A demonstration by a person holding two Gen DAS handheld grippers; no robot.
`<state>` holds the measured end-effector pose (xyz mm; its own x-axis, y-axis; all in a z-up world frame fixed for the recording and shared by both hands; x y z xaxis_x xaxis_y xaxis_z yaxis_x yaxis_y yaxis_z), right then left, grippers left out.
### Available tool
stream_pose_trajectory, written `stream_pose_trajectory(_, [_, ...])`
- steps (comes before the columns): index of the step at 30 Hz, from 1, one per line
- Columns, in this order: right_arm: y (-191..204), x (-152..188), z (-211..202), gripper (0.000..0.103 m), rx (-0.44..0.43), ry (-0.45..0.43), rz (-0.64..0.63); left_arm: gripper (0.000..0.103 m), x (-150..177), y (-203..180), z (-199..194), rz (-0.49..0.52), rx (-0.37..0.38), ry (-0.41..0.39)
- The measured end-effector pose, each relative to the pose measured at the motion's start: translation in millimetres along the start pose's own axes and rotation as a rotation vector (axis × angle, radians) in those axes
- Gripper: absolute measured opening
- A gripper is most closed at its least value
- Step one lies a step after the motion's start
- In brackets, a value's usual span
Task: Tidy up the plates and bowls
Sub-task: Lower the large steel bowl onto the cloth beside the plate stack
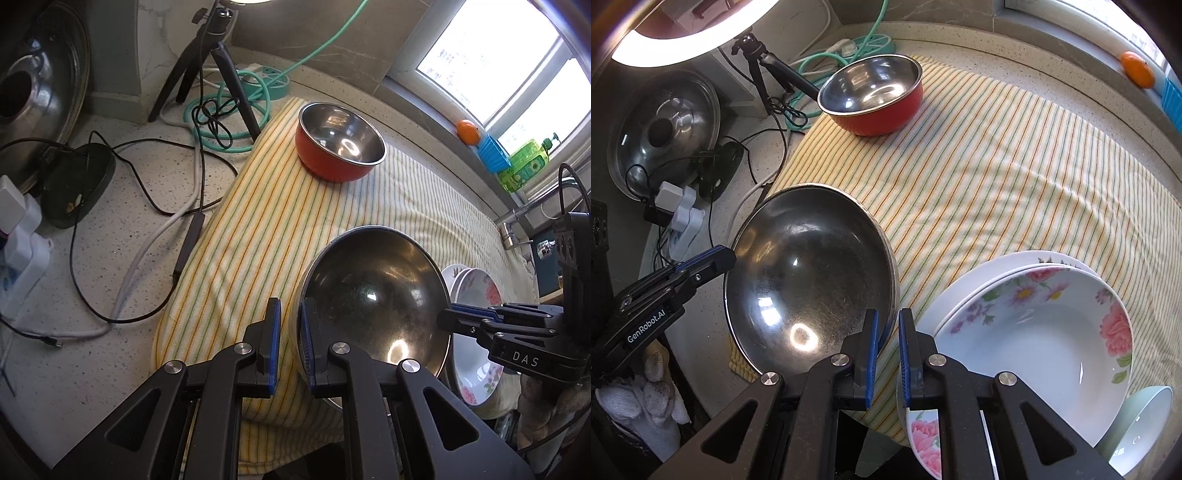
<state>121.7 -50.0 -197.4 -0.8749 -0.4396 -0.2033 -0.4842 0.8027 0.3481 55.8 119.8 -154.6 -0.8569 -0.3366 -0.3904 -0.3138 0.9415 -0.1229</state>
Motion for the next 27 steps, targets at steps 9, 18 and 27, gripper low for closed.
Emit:
stream_pose_trajectory(9, [0, -4, -12, 0.013, 0.020, -0.031, -0.024, 0.010, -7, 3, -7, 0.009, -0.023, -0.034])
stream_pose_trajectory(18, [-1, -10, -32, 0.013, 0.028, -0.111, -0.022, 0.010, -15, 1, -14, 0.014, -0.028, -0.061])
stream_pose_trajectory(27, [-17, -3, -72, 0.013, 0.040, -0.279, 0.009, 0.010, -27, -2, -25, 0.006, -0.009, -0.094])
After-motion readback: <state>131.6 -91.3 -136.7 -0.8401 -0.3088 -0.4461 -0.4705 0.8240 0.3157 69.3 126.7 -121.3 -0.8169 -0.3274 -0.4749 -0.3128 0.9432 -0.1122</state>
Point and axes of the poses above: each gripper's, at about its wrist camera, not at the fingertips, and z roughly the way its jaws point, y to its left, x to its underside, the point moved 4 cm from there along z, roughly the way its jaws point, and after that the axes turned 10 degrees about -x, right-handed, at the moved point
